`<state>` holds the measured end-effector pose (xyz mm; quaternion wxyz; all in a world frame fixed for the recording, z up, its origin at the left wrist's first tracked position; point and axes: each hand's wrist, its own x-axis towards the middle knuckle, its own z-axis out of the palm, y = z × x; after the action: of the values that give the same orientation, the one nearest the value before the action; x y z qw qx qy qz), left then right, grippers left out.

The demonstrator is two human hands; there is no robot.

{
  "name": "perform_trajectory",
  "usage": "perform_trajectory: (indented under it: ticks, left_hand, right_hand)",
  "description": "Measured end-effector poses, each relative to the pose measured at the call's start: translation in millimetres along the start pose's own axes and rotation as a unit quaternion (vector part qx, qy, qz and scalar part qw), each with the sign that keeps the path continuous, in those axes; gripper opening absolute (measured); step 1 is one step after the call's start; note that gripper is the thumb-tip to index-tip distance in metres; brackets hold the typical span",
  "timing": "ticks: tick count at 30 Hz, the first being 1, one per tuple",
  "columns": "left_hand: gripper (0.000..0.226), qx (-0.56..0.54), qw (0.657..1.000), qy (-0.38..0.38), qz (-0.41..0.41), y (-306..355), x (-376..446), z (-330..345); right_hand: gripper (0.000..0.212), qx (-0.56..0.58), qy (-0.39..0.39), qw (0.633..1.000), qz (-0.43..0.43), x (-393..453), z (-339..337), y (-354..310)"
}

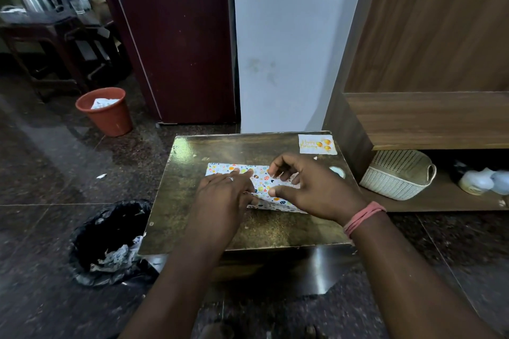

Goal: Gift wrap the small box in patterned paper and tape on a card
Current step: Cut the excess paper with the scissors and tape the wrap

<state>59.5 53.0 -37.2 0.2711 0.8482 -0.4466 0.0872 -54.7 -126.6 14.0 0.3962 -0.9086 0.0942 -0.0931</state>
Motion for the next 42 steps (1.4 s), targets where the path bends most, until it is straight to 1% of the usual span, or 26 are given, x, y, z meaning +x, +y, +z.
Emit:
perform_trajectory:
  ticks: [2, 4, 7, 10, 12, 14, 16, 20, 22, 25, 31, 33, 34, 36, 38, 40, 42]
  left_hand:
    - [0.01, -0.006, 1.0, 0.012, -0.008, 1.2, 2.2, -0.7]
    - [0.013, -0.008, 1.0, 0.024, -0.018, 3.4, 1.3, 0.5]
    - [0.011, -0.031, 0.998, 0.045, -0.03, 3.7, -2.5, 4.4]
    - [0.021, -0.015, 0.997, 0.06, -0.037, 1.5, -2.4, 4.6]
    - [0.02, 0.006, 0.997, 0.064, -0.033, 1.3, -2.2, 2.4]
    - [0.018, 0.004, 0.998, 0.061, -0.028, 0.8, -2.9, 0.8]
    - [0.019, -0.016, 0.998, 0.058, -0.013, -1.7, -1.5, 0.4]
    - [0.006, -0.077, 0.995, 0.064, 0.006, -11.2, 4.1, 0.4]
    - [0.007, -0.093, 0.994, 0.058, -0.001, -13.5, 6.8, -1.3]
    - [0.014, -0.117, 0.992, 0.049, -0.014, -11.8, 11.3, -7.1]
    - [0.019, -0.113, 0.993, 0.022, -0.029, -14.5, 19.9, -8.8]
    - [0.031, -0.118, 0.992, 0.009, -0.042, -13.3, 20.8, -9.4]
    - [0.033, -0.124, 0.991, 0.007, -0.052, -13.9, 22.0, -9.5]
    - [0.03, -0.136, 0.988, 0.002, -0.067, -14.6, 25.0, -8.8]
    - [0.036, -0.146, 0.984, -0.023, -0.094, -14.0, 29.4, -7.8]
    - [0.043, -0.104, 0.985, -0.063, -0.12, -11.0, 34.2, -9.0]
    - [0.044, -0.058, 0.985, -0.087, -0.138, -6.3, 37.8, -11.0]
  right_hand:
    - [0.042, -0.04, -0.017, 0.999, -0.009, -0.3, 0.5, -1.4]
    - [0.05, -0.084, -0.022, 0.996, -0.027, -0.4, 1.5, -3.8]
    - [0.05, -0.119, -0.005, 0.991, -0.054, 1.9, 4.5, -5.3]
    - [0.046, -0.142, 0.012, 0.987, -0.07, 3.7, 8.3, -5.5]
    - [0.042, -0.137, 0.017, 0.988, -0.072, 4.2, 9.8, -5.6]
    - [0.038, -0.117, 0.019, 0.991, -0.066, 3.3, 9.7, -6.0]
    - [0.035, -0.09, 0.02, 0.994, -0.056, 1.9, 9.1, -7.1]
    - [0.031, -0.021, 0.022, 0.999, -0.018, 1.7, 8.9, -7.0]
    - [0.032, -0.012, 0.025, 1.0, -0.004, 3.2, 10.7, -6.6]
    - [0.032, -0.027, 0.026, 0.999, 0.012, 6.1, 13.8, -6.1]
    - [0.03, -0.025, 0.027, 0.998, 0.042, 13.3, 17.9, -4.9]
    - [0.026, -0.015, 0.029, 0.998, 0.061, 15.4, 16.6, -4.5]
    - [0.028, -0.004, 0.031, 0.997, 0.071, 17.0, 15.5, -4.2]
    - [0.034, 0.013, 0.03, 0.996, 0.087, 20.6, 13.2, -3.6]
    - [0.042, 0.006, 0.028, 0.995, 0.096, 23.3, 11.2, -3.5]
    - [0.047, -0.026, 0.041, 0.995, 0.092, 25.7, 9.8, -2.6]
    - [0.046, -0.044, 0.052, 0.994, 0.081, 27.4, 8.1, -1.6]
